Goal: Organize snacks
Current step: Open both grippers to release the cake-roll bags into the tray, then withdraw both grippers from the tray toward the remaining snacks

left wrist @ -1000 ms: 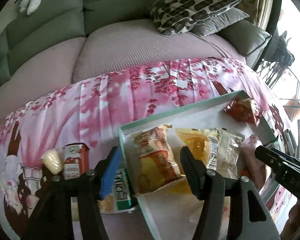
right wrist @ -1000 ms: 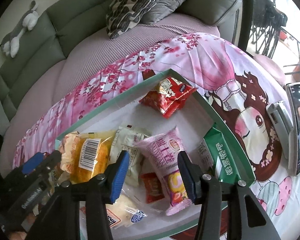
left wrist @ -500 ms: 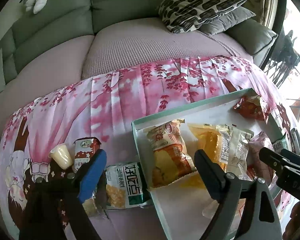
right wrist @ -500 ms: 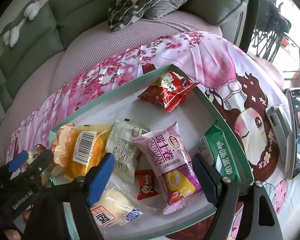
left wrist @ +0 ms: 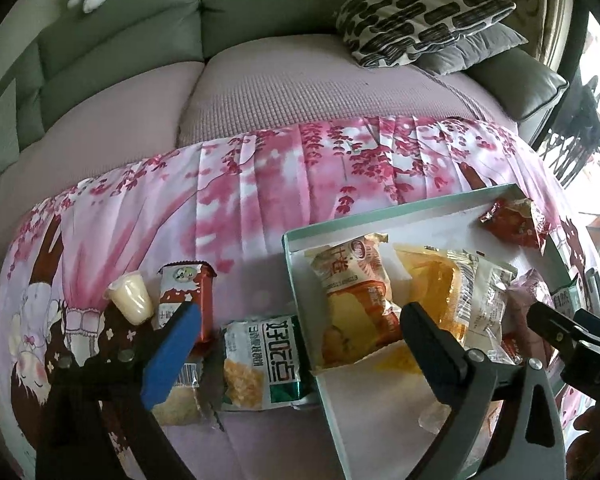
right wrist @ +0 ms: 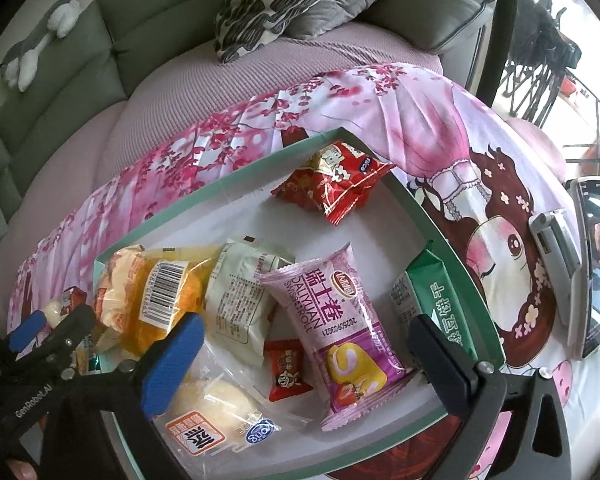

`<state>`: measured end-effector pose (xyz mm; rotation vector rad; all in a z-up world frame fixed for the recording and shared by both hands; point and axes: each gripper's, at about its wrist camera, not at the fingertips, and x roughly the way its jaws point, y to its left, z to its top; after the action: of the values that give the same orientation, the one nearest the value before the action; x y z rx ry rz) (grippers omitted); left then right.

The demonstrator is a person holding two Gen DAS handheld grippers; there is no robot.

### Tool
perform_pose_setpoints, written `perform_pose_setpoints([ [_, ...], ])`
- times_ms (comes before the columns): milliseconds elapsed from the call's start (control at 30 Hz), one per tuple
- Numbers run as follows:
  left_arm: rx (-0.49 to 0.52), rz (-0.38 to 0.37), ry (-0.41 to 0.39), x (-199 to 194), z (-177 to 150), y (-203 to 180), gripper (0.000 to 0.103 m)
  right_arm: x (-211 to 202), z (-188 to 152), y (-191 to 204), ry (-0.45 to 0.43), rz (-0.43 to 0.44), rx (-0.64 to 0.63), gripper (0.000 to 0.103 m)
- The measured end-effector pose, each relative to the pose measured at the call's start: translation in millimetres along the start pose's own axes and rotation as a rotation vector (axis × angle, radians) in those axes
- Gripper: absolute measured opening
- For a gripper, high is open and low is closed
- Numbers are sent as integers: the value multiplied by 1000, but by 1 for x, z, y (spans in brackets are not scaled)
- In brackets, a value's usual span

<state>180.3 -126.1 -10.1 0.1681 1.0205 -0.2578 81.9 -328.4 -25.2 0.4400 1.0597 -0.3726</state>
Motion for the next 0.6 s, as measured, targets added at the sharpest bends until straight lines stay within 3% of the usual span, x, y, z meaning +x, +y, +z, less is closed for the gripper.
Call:
perform_pose_setpoints([
  [600, 25, -14, 3, -6, -2, -1, 99, -4, 2, 5, -7, -6, -29, 103],
])
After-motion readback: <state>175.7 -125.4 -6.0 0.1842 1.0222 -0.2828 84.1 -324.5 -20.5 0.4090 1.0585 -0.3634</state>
